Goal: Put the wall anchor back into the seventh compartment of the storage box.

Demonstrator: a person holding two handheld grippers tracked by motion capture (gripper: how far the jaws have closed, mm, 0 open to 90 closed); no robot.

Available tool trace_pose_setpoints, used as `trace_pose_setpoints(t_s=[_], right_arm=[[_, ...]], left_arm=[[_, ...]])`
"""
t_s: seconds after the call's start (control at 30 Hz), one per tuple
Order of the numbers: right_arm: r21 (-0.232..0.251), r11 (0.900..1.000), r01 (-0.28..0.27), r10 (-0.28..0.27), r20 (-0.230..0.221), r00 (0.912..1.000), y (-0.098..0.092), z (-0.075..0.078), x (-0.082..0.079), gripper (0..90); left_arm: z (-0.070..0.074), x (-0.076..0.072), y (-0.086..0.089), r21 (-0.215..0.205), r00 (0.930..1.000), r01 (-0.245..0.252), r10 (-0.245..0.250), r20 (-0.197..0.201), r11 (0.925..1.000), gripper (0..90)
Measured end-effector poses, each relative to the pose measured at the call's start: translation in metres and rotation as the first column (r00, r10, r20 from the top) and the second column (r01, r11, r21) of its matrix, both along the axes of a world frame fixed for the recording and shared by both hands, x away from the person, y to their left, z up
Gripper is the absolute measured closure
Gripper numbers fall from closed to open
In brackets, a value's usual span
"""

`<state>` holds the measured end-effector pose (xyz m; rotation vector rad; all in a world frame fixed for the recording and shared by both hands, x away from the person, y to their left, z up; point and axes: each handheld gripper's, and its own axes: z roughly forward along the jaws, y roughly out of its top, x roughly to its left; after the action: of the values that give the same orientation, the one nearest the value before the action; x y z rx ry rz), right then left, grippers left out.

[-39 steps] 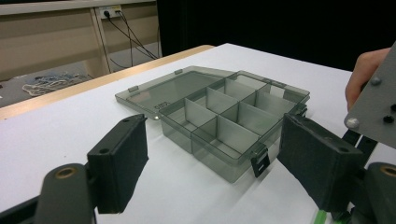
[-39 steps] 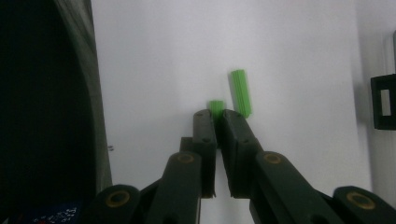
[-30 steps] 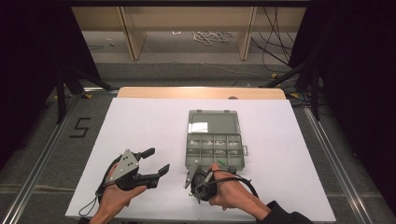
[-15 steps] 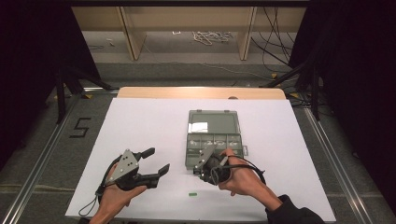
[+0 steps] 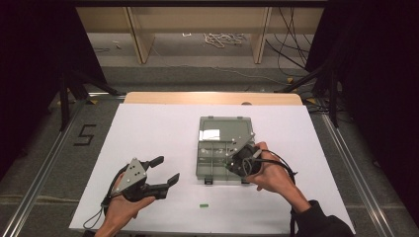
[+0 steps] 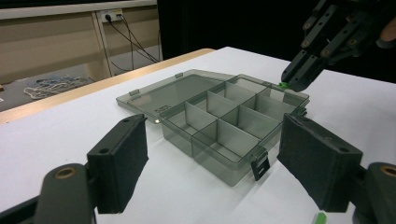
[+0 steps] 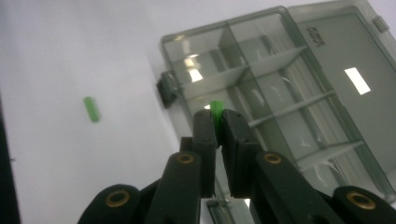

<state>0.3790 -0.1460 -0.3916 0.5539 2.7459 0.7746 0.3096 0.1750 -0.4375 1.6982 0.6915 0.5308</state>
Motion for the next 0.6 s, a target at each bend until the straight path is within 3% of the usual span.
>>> trace_pose_setpoints(t_s=[0.3, 0.6], right_arm=[[-0.017, 0.998, 0.058, -0.058, 0.009, 0.9983, -0.011, -0.010, 0.012, 84.7], [-0.038, 0.996, 0.075, -0.075, 0.003, 0.9972, -0.015, -0.021, 0.020, 84.6]], left_arm=[[0.001, 0.000, 0.000, 0.001, 0.9999, 0.006, -0.006, 0.011, 1.0000, 22.9], [0.001, -0.001, 0.000, -0.007, 1.0000, 0.003, -0.003, 0.009, 1.0000, 22.9]])
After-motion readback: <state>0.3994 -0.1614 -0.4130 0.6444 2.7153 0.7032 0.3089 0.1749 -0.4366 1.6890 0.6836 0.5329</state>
